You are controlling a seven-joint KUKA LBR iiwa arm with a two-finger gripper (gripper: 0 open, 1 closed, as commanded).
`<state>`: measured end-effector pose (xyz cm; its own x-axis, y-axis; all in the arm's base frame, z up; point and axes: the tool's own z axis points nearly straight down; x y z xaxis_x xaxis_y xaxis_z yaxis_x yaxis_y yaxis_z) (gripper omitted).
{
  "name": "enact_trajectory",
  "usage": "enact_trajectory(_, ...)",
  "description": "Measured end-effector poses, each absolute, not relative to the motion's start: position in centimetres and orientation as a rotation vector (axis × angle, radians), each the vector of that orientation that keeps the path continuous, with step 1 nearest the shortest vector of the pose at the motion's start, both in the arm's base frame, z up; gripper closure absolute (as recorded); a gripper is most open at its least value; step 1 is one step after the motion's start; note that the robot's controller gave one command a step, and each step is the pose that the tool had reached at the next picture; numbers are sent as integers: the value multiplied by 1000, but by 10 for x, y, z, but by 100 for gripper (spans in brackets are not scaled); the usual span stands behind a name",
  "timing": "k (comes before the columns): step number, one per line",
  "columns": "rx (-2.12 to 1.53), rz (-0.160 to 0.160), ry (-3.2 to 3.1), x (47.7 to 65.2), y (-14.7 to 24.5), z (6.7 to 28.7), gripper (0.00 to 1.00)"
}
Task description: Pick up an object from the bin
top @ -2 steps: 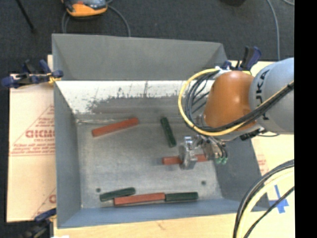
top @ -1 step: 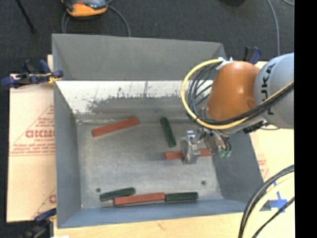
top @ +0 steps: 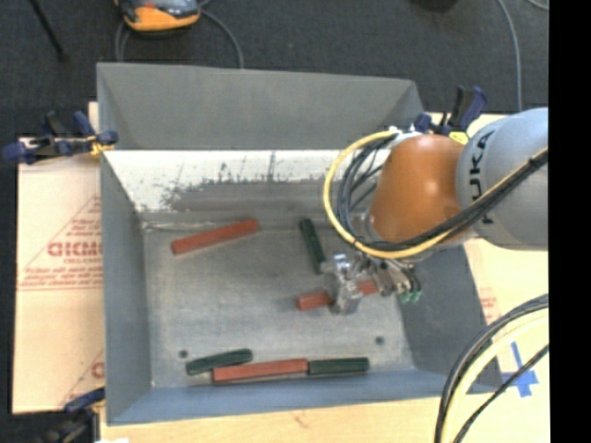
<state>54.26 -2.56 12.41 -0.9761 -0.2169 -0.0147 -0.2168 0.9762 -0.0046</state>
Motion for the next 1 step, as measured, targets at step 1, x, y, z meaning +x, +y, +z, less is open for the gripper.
enact_trajectory(1, -384, -2, 3113, 528, -21, 237, 100)
